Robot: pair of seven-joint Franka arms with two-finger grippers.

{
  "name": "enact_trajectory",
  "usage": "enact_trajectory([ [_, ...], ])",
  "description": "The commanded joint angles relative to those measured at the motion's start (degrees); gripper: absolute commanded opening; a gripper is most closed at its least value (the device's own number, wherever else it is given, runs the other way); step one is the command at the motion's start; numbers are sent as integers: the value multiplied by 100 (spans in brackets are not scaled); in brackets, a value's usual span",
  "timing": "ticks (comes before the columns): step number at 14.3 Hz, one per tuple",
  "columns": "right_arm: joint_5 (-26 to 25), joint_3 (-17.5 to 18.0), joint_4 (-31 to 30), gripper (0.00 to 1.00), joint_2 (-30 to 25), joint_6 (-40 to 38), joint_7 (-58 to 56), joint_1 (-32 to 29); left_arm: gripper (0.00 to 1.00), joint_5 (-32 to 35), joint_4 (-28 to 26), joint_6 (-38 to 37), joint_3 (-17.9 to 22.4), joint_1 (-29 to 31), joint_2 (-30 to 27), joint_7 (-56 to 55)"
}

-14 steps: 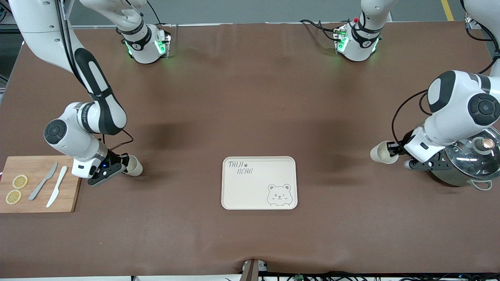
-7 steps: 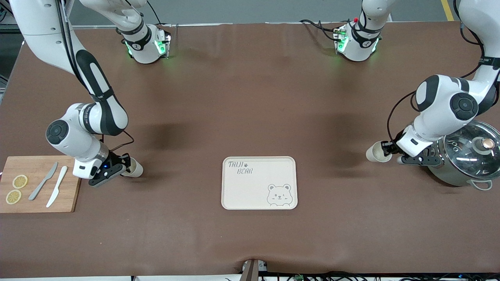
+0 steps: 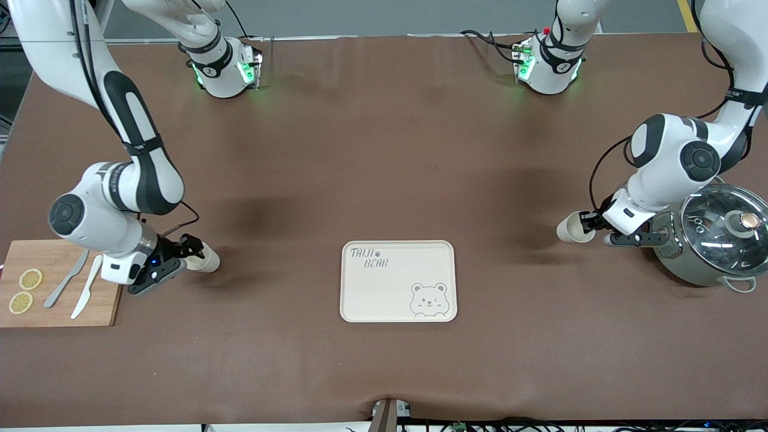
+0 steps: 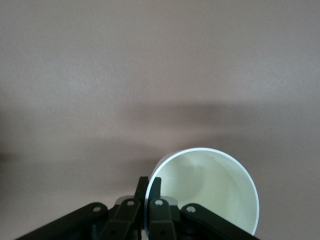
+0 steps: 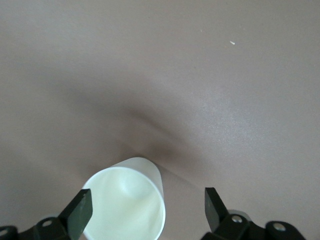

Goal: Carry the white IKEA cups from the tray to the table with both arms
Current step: 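Set the right cup beside the board while the left gripper lowers its cup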

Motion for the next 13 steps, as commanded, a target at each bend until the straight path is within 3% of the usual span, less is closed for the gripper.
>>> enact_trajectory([
  [1, 121, 40, 554, 100, -110, -837, 92, -105, 0, 163, -110, 129, -52, 101, -89, -145],
  [7, -433, 48, 1802, 100, -557, -3201, 1566, -35, 0, 725, -145, 620, 281, 93, 191, -189],
  [13, -591, 75, 1962, 100, -1805, -4503, 3080, 114, 0, 1051, -110, 683, 370, 75, 429, -514],
])
